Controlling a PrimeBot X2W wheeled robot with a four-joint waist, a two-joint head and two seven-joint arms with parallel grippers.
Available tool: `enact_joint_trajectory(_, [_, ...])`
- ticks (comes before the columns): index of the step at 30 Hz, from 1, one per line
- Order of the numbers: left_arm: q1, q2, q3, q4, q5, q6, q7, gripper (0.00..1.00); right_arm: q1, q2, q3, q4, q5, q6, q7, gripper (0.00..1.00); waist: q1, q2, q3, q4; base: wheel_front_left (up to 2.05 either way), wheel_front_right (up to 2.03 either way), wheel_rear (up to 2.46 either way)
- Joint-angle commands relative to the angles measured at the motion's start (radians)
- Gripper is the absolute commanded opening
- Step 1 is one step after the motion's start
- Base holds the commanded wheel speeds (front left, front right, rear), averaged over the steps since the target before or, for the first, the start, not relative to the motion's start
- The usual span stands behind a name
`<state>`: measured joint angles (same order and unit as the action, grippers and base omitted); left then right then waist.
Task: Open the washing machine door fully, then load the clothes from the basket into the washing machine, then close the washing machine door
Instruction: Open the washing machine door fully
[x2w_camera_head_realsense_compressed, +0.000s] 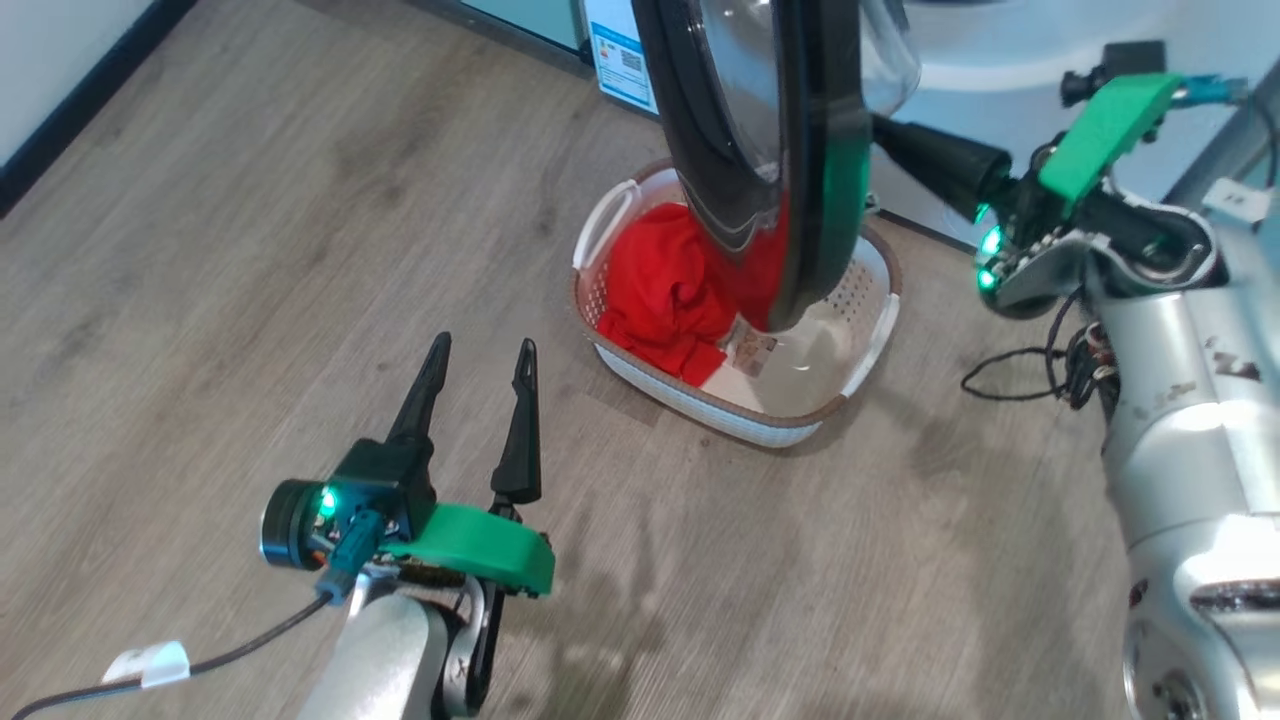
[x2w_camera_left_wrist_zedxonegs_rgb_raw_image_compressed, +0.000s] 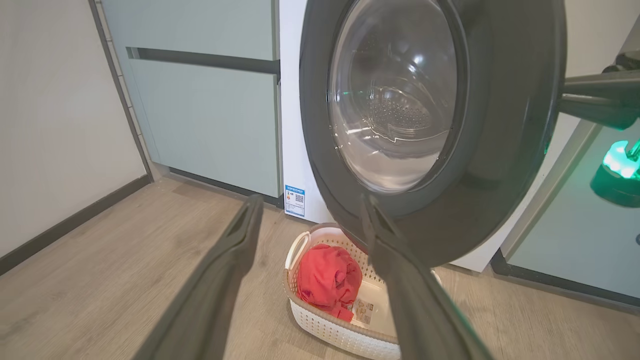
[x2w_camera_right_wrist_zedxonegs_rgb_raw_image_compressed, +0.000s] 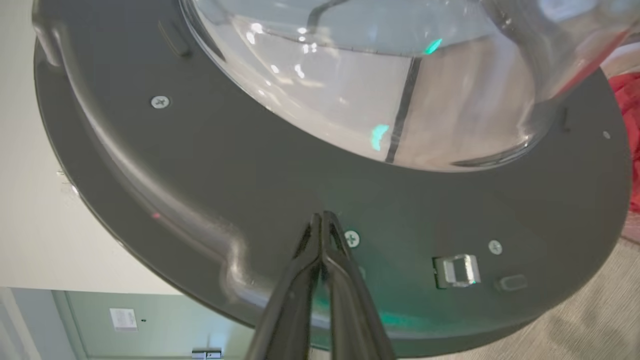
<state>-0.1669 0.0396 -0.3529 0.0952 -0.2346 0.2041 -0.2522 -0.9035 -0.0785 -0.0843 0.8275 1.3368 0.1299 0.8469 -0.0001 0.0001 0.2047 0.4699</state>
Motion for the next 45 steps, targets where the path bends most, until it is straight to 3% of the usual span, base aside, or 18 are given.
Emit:
enact_joint_trajectory(1, [-0.015, 0.011, 0.043, -0.030, 0.012, 0.001, -0.010, 1.00, -0.001, 0.027, 0.044, -0.045, 0.037, 0.001, 0.013, 0.00, 0.0001, -0.0001, -0.011, 0.016, 0.00, 0.00, 0.00])
enact_joint_trajectory(10, [0.016, 0.011, 0.077, -0.026, 0.019, -0.003, -0.010, 1.00, 0.070, 0.028, 0.308, -0.078, 0.346, 0.001, -0.086, 0.00, 0.0001, -0.0001, -0.047, 0.059, 0.00, 0.00, 0.00])
enact_joint_trajectory(16, [0.029, 0.011, 0.093, -0.043, 0.023, 0.012, -0.010, 1.00, 0.061, 0.028, 0.482, -0.093, 0.476, 0.001, -0.185, 0.00, 0.0001, -0.0001, -0.046, 0.063, 0.00, 0.00, 0.00])
enact_joint_trajectory(28, [0.048, 0.011, 0.124, -0.044, 0.034, 0.016, -0.010, 1.00, 0.058, 0.028, 0.570, -0.092, 0.584, 0.001, -0.275, 0.00, 0.0001, -0.0001, -0.077, 0.052, 0.00, 0.00, 0.00])
enact_joint_trajectory(33, [0.052, 0.011, 0.147, -0.027, 0.045, -0.001, -0.010, 1.00, 0.110, -0.012, 0.597, -0.168, 0.432, 0.001, -0.386, 0.00, 0.0001, -0.0001, -0.106, 0.037, 0.00, 0.00, 0.00])
enact_joint_trajectory(40, [0.062, 0.011, 0.198, -0.012, 0.066, -0.029, -0.010, 1.00, 0.236, -0.157, 0.771, -0.379, 0.020, 0.001, -0.657, 0.00, 0.0001, -0.0001, -0.135, -0.010, 0.00, 0.00, 0.00])
enact_joint_trajectory(45, [0.057, 0.011, 0.235, -0.008, 0.070, -0.038, -0.010, 1.00, 0.276, -0.229, 0.852, -0.377, -0.249, 0.001, -0.912, 0.00, 0.0001, -0.0001, -0.140, -0.062, 0.00, 0.00, 0.00])
